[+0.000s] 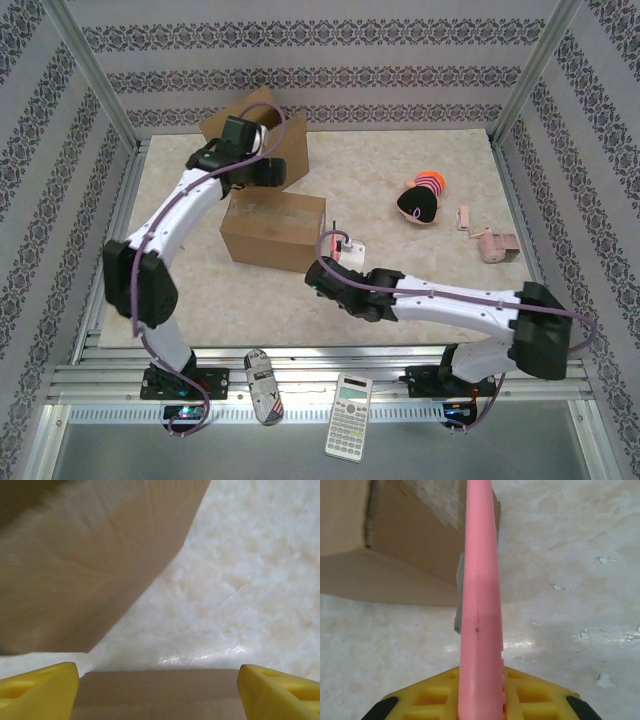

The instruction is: Unpack the express box

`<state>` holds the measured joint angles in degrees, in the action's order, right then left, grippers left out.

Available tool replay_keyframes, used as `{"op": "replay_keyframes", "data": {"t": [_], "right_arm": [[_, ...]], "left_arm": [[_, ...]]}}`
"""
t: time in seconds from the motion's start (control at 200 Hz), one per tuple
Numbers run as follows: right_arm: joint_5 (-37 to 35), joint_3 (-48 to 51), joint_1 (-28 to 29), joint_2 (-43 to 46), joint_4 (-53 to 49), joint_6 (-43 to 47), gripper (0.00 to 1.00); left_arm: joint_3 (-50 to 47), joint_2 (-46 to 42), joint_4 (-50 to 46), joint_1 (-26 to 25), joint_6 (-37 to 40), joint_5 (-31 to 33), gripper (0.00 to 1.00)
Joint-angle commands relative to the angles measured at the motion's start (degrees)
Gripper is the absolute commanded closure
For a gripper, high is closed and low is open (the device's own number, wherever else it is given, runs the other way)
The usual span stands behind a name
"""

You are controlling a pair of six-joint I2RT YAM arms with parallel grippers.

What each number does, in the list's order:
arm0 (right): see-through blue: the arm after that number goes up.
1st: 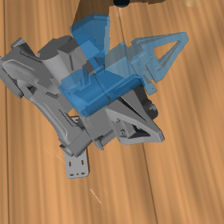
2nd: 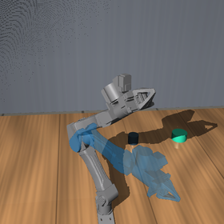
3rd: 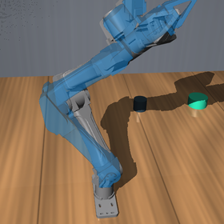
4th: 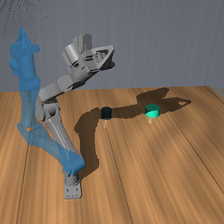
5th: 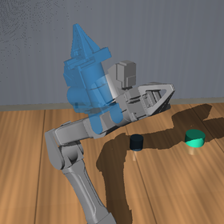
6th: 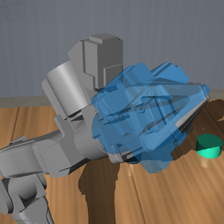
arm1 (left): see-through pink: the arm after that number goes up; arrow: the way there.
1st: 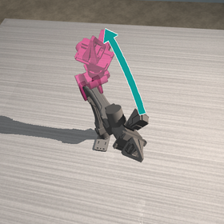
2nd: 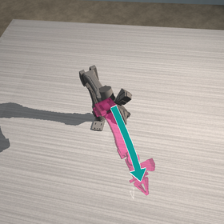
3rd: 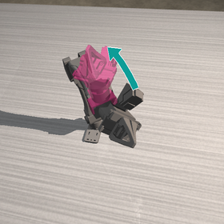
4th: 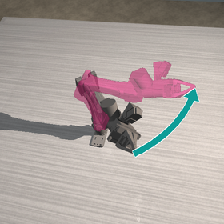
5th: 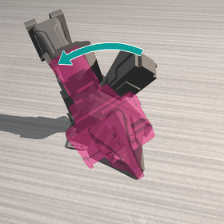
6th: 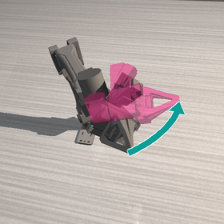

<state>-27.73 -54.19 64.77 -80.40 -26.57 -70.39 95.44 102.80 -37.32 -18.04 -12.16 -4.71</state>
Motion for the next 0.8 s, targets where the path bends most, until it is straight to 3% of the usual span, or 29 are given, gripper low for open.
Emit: {"op": "replay_keyframes", "data": {"t": [0.0, 0.385, 0.635, 0.799], "right_arm": [[-3.8, -3.0, 0.5, -3.9, 3.6, -5.4, 1.00], [-3.1, -8.1, -7.2, -12.9, 8.7, -5.8, 1.00], [-0.6, -14.3, -14.3, -17.7, 11.9, 1.6, 1.00], [5.9, -20.2, -19.6, -21.6, 12.6, 6.8, 1.00]], "left_arm": [[2.9, 2.7, -3.6, -1.0, 4.8, -2.9, 0.17], [0.7, 4.4, -6.8, -1.4, 5.5, 5.2, 0.15], [-6.3, -1.4, -11.2, -1.7, 2.4, 8.7, 0.15], [-12.4, -7.6, -13.2, -2.7, -1.0, 8.6, 0.15]]}}
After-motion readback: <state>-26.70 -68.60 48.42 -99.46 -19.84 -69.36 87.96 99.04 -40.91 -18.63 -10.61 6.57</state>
